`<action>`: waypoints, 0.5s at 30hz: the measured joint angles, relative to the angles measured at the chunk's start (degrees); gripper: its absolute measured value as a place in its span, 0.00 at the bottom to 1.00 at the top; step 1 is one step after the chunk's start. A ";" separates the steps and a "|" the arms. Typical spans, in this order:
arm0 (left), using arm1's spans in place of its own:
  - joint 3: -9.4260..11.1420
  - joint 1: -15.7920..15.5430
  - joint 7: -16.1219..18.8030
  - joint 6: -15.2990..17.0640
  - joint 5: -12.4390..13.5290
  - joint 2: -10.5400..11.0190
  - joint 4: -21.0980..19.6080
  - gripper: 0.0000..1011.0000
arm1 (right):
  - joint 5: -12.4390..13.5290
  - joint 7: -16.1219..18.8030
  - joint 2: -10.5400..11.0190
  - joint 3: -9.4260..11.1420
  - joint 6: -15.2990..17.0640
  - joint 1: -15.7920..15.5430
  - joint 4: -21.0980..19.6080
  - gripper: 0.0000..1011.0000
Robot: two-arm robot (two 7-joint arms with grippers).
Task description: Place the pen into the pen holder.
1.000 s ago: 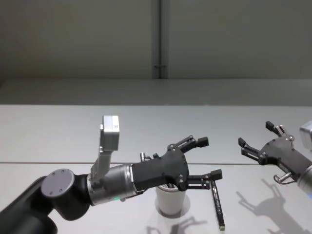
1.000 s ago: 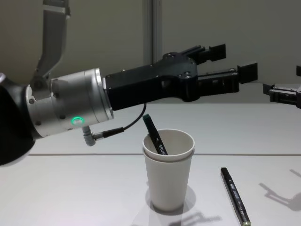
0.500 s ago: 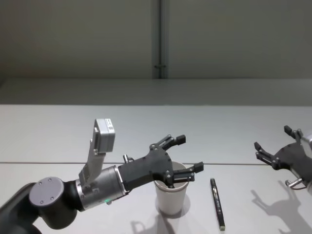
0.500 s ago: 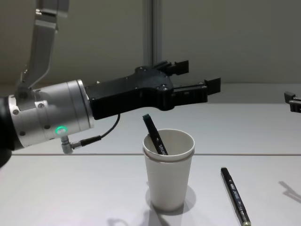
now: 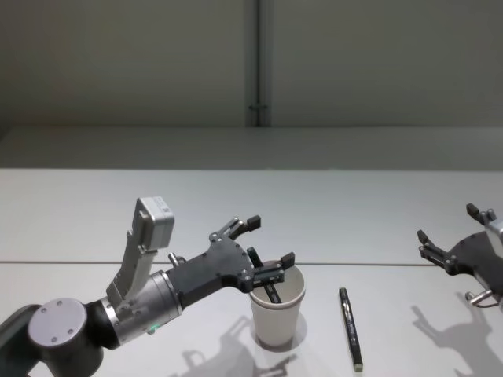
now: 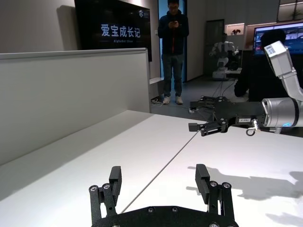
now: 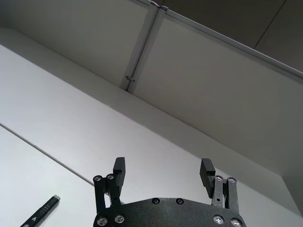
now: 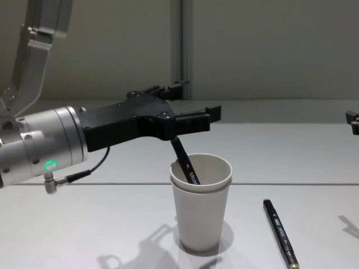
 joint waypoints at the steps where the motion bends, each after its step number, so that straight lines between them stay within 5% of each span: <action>1: -0.15 0.30 0.99 0.14 0.42 0.25 -0.22 0.99 | 0.00 0.00 0.00 0.00 0.00 0.00 0.00 0.99; 15: -1.73 3.11 11.31 1.46 4.49 2.67 -2.51 0.99 | -0.01 -0.02 0.01 0.02 -0.02 0.02 0.01 0.99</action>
